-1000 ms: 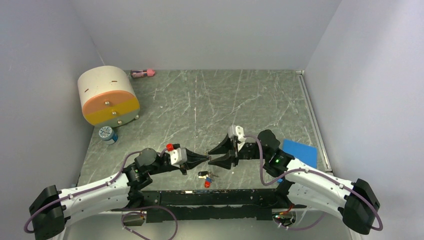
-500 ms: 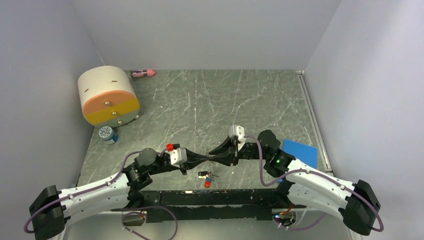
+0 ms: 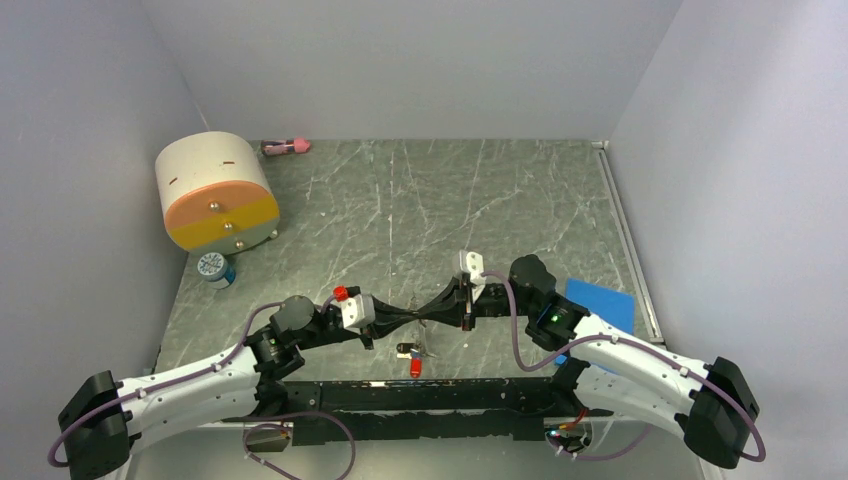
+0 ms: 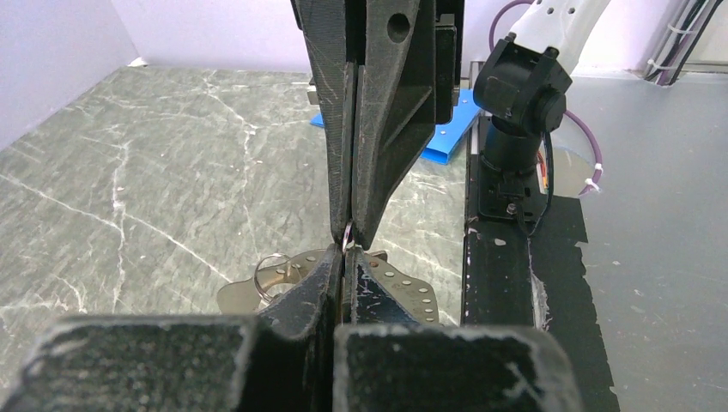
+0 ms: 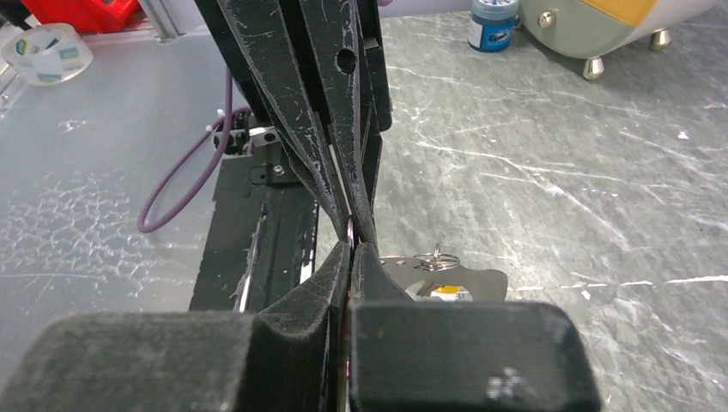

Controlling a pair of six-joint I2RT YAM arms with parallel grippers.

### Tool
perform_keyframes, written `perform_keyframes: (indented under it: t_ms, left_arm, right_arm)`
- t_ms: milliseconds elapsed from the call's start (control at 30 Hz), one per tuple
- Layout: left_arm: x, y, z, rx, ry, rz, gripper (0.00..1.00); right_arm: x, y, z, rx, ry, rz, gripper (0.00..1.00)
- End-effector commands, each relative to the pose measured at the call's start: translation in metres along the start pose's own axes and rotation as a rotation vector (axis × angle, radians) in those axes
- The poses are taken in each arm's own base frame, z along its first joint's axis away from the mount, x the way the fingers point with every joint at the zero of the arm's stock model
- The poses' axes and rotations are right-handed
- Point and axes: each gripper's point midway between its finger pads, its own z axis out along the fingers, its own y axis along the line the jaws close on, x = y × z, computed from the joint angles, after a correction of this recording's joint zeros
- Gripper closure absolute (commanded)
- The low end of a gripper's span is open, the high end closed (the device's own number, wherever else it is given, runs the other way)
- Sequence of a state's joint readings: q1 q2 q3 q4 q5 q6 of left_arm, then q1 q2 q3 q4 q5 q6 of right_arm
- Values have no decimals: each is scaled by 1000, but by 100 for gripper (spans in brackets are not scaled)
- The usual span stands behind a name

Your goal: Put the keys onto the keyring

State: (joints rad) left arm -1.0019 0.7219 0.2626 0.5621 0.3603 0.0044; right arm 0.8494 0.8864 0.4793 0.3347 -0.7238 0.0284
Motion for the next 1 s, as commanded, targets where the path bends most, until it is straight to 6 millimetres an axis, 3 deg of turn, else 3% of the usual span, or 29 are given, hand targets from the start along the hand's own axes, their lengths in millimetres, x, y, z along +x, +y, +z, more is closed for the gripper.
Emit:
perform_keyframes:
  t_ms: [0,167,367,500,733,967]
  left_arm:
    - [-46,-1,6,18,-138,53,98]
    - [-43,1,5,2,-132,50,95]
    - [-38,3,-1,-22,-97,36,65]
    - [-38,6,-8,-42,-57,56,53]
    - [-28,15,-16,-84,75,83,50]
    - [-12,11,-5,12,252,123,52]
  right_arm:
    - [-22,3,3,-18,-27,-45,100]
    - [-20,-2,1,3,6,-73,100]
    - [-15,-8,-2,37,69,-72,100]
    - [-8,-15,-4,69,148,-48,100]
    - [0,-21,-7,88,263,-4,100]
    - [-3,-30,-14,134,387,11,100]
